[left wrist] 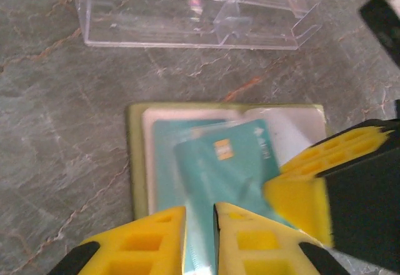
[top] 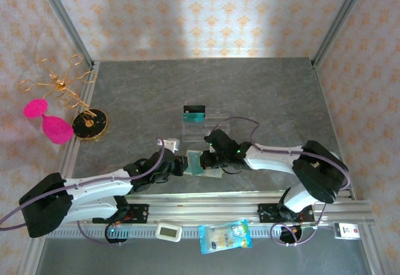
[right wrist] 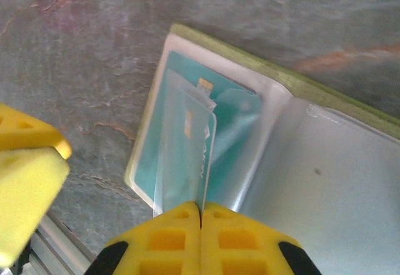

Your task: Take the credit cards out of the card holder

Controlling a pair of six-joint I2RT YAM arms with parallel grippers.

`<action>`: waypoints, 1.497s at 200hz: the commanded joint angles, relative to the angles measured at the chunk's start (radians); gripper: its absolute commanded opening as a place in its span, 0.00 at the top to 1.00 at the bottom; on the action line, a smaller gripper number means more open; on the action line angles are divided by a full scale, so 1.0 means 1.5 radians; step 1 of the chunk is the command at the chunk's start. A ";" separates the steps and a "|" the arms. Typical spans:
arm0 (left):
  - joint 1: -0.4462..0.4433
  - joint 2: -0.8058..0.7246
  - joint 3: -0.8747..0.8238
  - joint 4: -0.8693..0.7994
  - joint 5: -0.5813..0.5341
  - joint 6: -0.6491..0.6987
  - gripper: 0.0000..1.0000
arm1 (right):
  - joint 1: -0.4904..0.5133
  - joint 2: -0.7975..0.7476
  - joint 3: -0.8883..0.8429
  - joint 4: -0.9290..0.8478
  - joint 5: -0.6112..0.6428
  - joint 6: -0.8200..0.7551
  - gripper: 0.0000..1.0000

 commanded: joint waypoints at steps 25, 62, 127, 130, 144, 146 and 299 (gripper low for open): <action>-0.001 0.098 0.025 0.029 0.022 0.012 0.77 | 0.006 0.038 0.015 -0.010 -0.002 -0.018 0.86; -0.002 0.167 0.038 0.054 0.027 0.012 0.85 | -0.004 0.028 -0.014 0.002 0.001 0.005 0.74; -0.001 0.183 0.036 0.053 0.028 0.010 0.95 | -0.011 0.034 -0.035 0.051 -0.026 0.024 0.81; -0.002 0.184 0.036 0.054 0.028 0.010 0.95 | -0.011 0.035 -0.035 0.051 -0.026 0.025 0.82; -0.001 0.184 0.033 0.054 0.028 0.008 0.96 | -0.013 0.035 -0.033 0.047 -0.017 0.033 0.87; -0.002 0.184 0.032 0.054 0.028 0.008 0.96 | -0.013 0.034 -0.034 0.047 -0.015 0.033 0.87; 0.000 0.187 0.025 0.061 0.028 0.004 0.98 | -0.026 -0.011 -0.067 0.098 -0.043 0.057 0.83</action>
